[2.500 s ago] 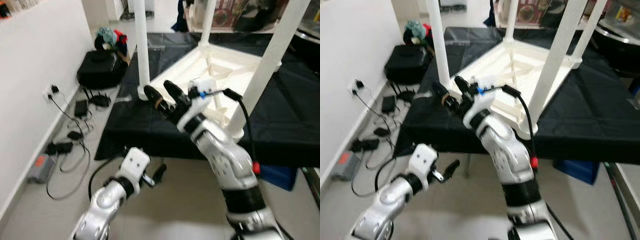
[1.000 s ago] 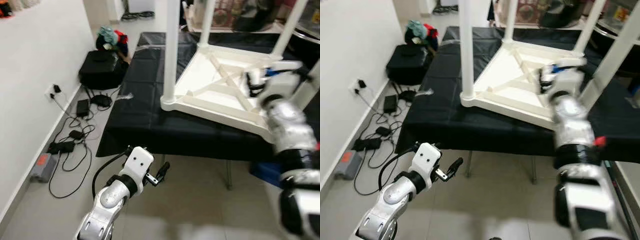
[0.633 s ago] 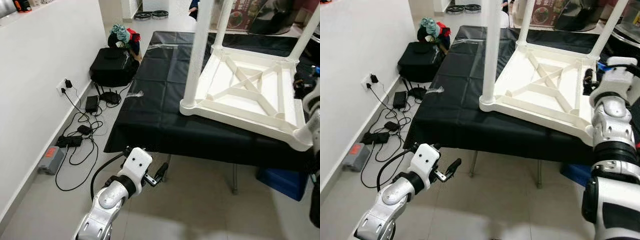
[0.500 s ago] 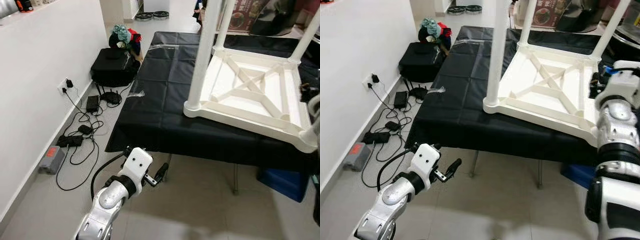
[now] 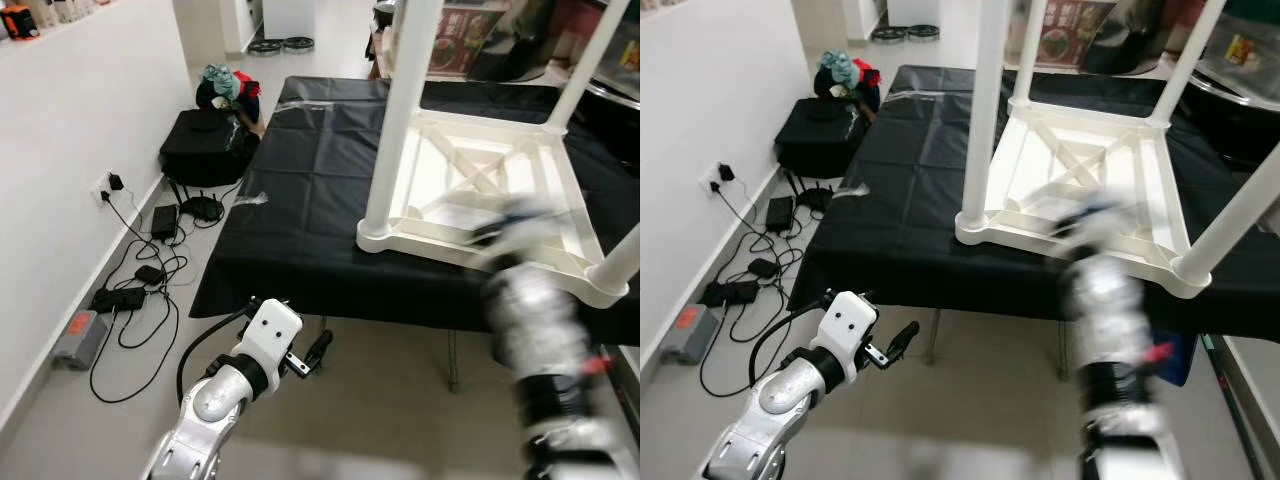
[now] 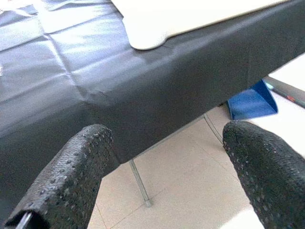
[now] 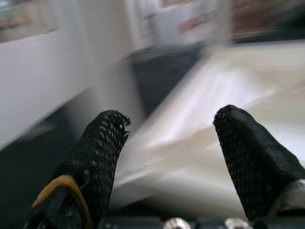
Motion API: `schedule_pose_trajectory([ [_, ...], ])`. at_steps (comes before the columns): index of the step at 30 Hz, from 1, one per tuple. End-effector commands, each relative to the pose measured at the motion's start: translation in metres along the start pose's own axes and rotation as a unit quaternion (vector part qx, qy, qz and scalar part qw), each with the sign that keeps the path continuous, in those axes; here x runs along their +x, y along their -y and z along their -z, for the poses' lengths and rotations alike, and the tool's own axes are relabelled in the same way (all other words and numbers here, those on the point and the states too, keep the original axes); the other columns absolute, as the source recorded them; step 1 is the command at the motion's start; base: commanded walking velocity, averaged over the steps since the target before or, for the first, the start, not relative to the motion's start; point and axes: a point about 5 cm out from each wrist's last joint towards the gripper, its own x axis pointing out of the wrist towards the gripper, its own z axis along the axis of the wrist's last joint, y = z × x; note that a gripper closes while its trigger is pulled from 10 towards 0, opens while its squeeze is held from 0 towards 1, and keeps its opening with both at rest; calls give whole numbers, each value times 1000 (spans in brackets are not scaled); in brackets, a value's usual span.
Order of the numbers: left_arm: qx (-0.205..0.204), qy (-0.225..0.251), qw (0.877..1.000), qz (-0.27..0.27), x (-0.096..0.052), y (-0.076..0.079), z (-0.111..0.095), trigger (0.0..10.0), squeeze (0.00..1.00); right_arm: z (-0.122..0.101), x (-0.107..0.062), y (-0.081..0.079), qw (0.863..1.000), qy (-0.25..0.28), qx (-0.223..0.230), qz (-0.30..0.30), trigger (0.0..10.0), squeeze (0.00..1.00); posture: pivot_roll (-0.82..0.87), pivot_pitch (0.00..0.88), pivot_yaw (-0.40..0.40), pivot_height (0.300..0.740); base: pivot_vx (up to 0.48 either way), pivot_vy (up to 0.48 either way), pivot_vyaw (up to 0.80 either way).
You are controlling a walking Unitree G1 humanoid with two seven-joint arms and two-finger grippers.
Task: Building children table
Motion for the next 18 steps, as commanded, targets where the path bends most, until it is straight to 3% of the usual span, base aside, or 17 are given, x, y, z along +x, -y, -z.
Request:
schedule_pose_trajectory([
  [1, 4, -17, 1000, -5, -4, -3, 8, 10000, 0, -21, 2, 0, 999, 38, 0, -6, 10000, 0, 90, 41, -19, 740, 0, 0, 0],
  [2, 5, -16, 1000, -5, -4, -3, 7, 10000, 0, -19, -1, -8, 999, 37, 8, -16, 10000, 0, 87, 45, -16, 740, 0, 0, 0],
  [4, 5, -16, 1000, -5, -4, -3, 7, 10000, 0, -19, -1, -8, 999, 37, 8, -16, 10000, 0, 87, 45, -16, 740, 0, 0, 0],
  [7, 2, -15, 1000, -4, -4, -3, 7, 10000, 0, 20, -31, -34, 999, -17, -20, -29, 10000, 0, 80, 47, -17, 740, 192, -255, 0],
  [9, 1, -14, 1000, -3, -4, -2, 7, 10000, 0, 27, -38, -37, 999, -29, -33, -23, 10000, 0, 82, 50, -17, 740, 289, -382, 0],
  [15, -3, -15, 1000, -3, -4, -2, 8, 10000, 0, 22, -43, -33, 998, -30, -50, 3, 10000, 0, 82, 49, -20, 740, 317, -357, 0],
  [18, -11, -16, 1000, -18, -3, -5, 9, 10000, 0, 11, -37, -32, 998, -15, -53, 12, 10000, 0, 83, 51, -21, 740, 100, 0, 0],
])
